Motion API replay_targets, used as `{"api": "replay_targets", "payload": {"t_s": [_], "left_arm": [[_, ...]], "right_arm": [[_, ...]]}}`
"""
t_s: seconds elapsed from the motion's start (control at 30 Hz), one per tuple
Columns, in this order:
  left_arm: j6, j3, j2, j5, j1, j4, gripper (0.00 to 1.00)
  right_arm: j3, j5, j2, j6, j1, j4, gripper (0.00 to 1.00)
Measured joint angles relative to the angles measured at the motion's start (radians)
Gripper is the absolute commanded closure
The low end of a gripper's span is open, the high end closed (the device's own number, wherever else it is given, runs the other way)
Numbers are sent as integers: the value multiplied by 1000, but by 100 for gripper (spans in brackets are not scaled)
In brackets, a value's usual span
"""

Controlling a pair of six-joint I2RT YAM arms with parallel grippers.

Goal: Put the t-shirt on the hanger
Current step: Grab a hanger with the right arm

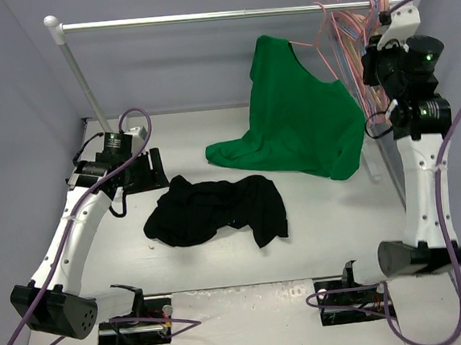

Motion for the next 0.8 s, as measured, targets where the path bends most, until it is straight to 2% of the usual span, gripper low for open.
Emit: {"api": "replay_targets", "payload": {"t_s": [0.23, 0.33, 0.57, 0.8], "left_arm": [[0, 0, 27, 0, 0, 0, 41], [0, 1, 40, 0, 0, 0, 41], [0, 1, 59, 0, 0, 0, 41], [-6, 2, 80, -6, 0, 0, 41]], "right_arm": [[-291, 29, -275, -9, 22, 51, 100], [-371, 62, -335, -11, 38, 42, 100], [-447, 102, -439, -10, 66, -13, 100], [-479, 87, -617, -11, 70, -73, 100]]}}
